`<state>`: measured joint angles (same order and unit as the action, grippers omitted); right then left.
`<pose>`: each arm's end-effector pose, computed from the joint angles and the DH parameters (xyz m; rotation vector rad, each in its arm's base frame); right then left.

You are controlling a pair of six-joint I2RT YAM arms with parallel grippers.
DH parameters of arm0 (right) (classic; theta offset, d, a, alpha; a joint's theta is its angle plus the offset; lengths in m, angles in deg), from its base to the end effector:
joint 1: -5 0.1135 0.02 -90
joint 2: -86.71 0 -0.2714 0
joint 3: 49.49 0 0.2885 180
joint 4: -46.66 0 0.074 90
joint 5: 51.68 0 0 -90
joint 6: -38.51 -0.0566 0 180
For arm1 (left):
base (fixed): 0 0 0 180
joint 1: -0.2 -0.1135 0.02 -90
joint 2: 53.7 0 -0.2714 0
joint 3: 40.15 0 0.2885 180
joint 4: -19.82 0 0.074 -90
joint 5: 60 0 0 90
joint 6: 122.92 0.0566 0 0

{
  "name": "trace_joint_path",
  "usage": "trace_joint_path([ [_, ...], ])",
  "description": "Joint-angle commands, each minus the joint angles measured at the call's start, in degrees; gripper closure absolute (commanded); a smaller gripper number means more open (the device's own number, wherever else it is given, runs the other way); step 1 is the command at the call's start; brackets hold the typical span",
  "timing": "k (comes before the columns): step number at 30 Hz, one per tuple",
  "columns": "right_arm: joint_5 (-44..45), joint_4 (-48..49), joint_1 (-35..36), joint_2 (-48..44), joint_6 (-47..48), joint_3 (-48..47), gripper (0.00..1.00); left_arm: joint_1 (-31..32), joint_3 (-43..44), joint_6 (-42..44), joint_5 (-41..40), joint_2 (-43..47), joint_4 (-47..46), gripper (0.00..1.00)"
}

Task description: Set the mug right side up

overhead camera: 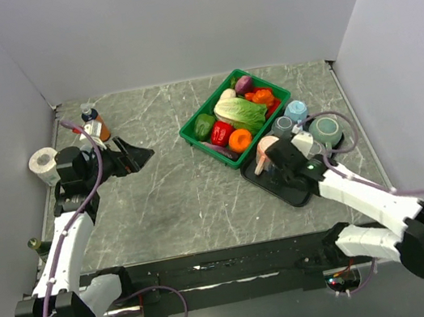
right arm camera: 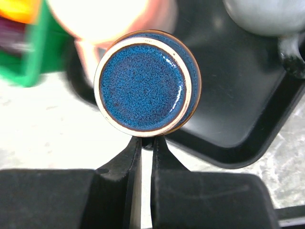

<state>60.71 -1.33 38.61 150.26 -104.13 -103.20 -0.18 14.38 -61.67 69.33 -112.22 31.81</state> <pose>0.2207 0.1208 0.2002 0.5474 2.4130 0.1301 0.2795 -0.0340 0.2925 0.0170 1.8968 -0.9729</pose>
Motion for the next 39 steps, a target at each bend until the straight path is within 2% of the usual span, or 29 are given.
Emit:
trace_joint_path([
  [1,-1.11,-0.48,-0.03,-8.43,1.66,-2.75,1.00,0.12,0.10,-1.57,3.12,-0.45,-4.29,0.04],
  [7,-4.81,1.87,-0.12,-15.47,6.05,-8.02,1.00,0.12,-0.42,-4.11,6.37,-1.59,-7.63,0.04],
  [11,-8.67,6.62,-0.21,-16.97,7.29,-11.72,1.00,3.10,-0.34,-8.15,9.18,-1.68,-12.02,0.04],
  [14,-12.71,11.79,-0.12,-16.79,7.82,-14.62,1.00,6.79,0.63,-11.93,9.19,-1.68,-15.54,0.04],
  [19,-23.86,24.72,-0.03,-16.00,7.38,-16.47,1.00,17.68,3.62,-16.58,6.20,-2.47,-21.33,0.04],
  [27,-38.73,46.77,-0.03,-13.19,3.61,-16.82,1.00,27.71,4.85,-27.13,2.34,-5.45,-44.77,0.04],
  [34,-44.45,56.36,-0.12,-11.96,-0.27,-16.47,1.00,31.14,7.22,-37.60,-1.01,-10.55,-57.90,0.04],
  [39,-45.95,57.52,-0.03,-12.13,0.08,-16.30,1.00,32.20,9.68,-43.83,-0.40,-14.07,-63.69,0.02],
])
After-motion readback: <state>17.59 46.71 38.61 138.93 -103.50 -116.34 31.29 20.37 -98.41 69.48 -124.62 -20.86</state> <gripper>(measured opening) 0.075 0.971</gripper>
